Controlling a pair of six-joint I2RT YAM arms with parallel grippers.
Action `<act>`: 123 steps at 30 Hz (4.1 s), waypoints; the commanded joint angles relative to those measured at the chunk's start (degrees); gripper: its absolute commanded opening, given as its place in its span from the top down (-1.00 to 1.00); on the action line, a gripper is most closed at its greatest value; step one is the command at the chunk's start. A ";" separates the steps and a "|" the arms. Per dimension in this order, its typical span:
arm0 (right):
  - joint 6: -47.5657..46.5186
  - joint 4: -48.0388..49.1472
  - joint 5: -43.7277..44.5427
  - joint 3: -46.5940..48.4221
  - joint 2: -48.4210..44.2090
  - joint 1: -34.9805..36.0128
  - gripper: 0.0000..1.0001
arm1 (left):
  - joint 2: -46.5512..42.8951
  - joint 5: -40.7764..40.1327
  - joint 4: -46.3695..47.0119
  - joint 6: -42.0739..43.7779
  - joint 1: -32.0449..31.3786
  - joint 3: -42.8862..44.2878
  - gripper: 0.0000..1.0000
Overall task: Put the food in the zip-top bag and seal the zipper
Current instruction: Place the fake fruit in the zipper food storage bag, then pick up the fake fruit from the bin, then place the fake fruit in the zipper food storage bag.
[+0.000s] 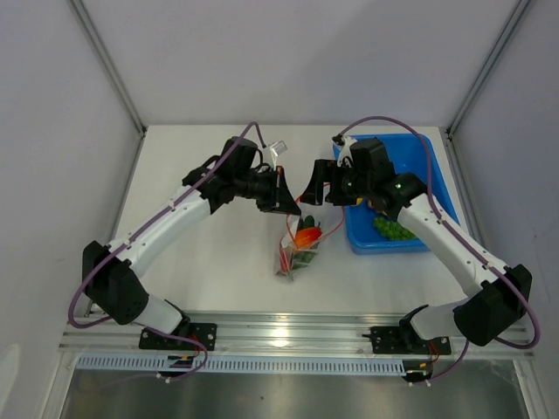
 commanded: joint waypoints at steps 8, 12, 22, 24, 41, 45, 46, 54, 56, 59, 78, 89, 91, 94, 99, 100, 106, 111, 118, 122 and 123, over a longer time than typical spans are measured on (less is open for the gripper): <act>-0.72 -5.11 6.91 9.01 -0.28 -1.70 -0.68 | -0.99 1.06 1.68 0.24 0.73 -1.07 0.99; 2.00 -9.15 6.39 12.27 1.39 -8.46 -0.65 | -0.90 1.24 1.42 0.24 0.64 -1.16 0.99; 4.30 -13.73 6.38 17.63 14.81 -20.96 -0.49 | -2.05 0.10 0.19 1.47 0.82 -1.69 0.99; 3.33 -13.73 9.61 18.51 17.55 -20.96 -0.46 | -2.31 -0.17 -0.34 1.82 0.91 -1.60 0.99; -1.94 -11.09 15.79 24.84 37.24 -23.86 -0.19 | -3.10 -1.66 -0.78 1.30 1.00 -3.71 0.99; -3.79 -10.65 12.81 26.16 40.50 -23.86 -0.28 | -1.87 -1.40 -0.34 0.77 1.00 -2.66 0.99; -4.40 -10.39 12.54 26.25 41.37 -23.77 -0.30 | -1.52 -1.31 -0.34 0.60 0.91 -2.22 0.99; -6.07 -8.72 9.56 26.51 44.72 -23.77 -0.33 | 0.68 -1.40 -0.78 -0.20 0.91 -0.37 0.99; -5.90 -8.19 8.76 26.43 45.77 -23.68 -0.33 | 0.85 -1.49 -0.78 -0.37 1.00 -0.46 0.99; -5.81 -8.10 8.32 26.86 46.91 -23.59 -0.32 | 0.85 -1.57 -1.04 -0.37 0.99 -0.46 0.99; -4.49 -15.13 9.73 26.61 33.49 -23.59 0.81 | 0.76 -0.70 -0.52 1.30 1.26 -2.56 0.99; -8.54 -25.76 -0.10 25.89 15.02 -16.92 0.83 | 0.06 0.36 0.80 2.09 1.35 -3.62 0.99; -8.62 -28.05 -2.74 26.34 12.56 -14.99 0.84 | 0.06 0.45 0.98 2.09 1.26 -3.71 0.99; -7.05 -29.90 -10.56 26.17 10.01 -12.70 0.84 | -0.03 0.89 1.59 1.74 1.26 -3.89 0.99; -1.61 -29.90 -22.42 24.06 6.15 -10.15 0.83 | -0.03 1.06 2.38 1.21 1.35 -3.97 0.99; 0.93 -29.73 -24.10 23.53 5.88 -10.23 0.84 | -0.03 1.06 2.47 1.04 1.35 -3.89 0.99; 11.92 -26.74 -37.72 18.45 4.21 -10.76 0.84 | -0.46 0.63 3.44 0.33 1.26 -3.80 0.99; 21.78 -26.12 -42.65 13.51 3.24 -10.76 0.87 | -1.69 0.18 4.76 -0.20 1.35 -4.68 0.99; 21.18 -29.45 -40.29 8.59 2.44 -13.92 0.78 | -4.06 -0.43 5.20 -0.20 1.17 -5.82 0.99; 18.71 -30.69 -37.04 8.14 4.02 -14.98 0.72 | -5.38 -0.61 4.85 -0.02 1.17 -6.69 0.99; 18.54 -30.60 -36.51 8.67 4.55 -14.98 0.71 | -5.47 -0.43 5.02 -0.02 1.17 -7.05 0.99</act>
